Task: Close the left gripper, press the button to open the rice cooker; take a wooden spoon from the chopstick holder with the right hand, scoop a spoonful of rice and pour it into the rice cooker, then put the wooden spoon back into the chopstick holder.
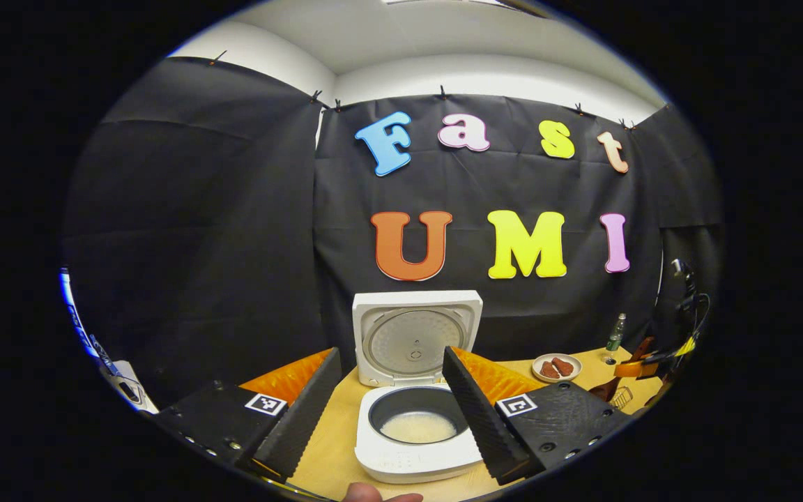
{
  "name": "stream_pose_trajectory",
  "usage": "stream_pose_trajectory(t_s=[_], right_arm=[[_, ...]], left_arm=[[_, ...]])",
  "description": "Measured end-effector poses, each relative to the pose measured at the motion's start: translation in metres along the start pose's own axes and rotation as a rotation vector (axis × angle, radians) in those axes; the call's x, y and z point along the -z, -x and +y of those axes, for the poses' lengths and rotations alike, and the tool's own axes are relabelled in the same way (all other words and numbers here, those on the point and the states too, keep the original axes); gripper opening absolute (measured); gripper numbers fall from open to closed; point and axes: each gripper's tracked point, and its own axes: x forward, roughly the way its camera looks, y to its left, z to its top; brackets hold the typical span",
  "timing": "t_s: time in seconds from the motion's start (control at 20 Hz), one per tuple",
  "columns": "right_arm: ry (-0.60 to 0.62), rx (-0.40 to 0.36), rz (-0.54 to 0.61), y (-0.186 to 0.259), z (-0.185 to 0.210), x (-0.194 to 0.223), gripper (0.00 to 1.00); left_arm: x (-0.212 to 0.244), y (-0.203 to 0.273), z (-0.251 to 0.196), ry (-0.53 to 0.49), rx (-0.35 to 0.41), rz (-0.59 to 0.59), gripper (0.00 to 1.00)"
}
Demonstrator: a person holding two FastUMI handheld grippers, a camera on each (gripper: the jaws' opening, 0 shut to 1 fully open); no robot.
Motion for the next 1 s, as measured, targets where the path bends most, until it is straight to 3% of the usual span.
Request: stream_pose_trajectory(t_s=[0.3, 0.5, 0.7, 1.0], right_arm=[[0.201, 0.104, 0.138, -0.042, 0.010, 0.077, 0.15], [0.292, 0.111, 0.111, -0.046, 0.033, 0.084, 0.15], [0.163, 0.020, 0.129, -0.058, 0.068, 0.097, 0.15], [-0.096, -0.047, 0.133, -0.064, 0.086, 0.088, 0.15]], left_arm=[[0.006, 0.005, 0.006, 0.042, -0.009, 0.023, 0.94], [0.018, 0.027, 0.023, 0.082, -0.039, 0.055, 0.94], [0.029, 0.033, 0.035, 0.141, -0.066, 0.105, 0.94], [0.034, 0.042, 0.053, 0.132, -0.097, 0.120, 0.94]])
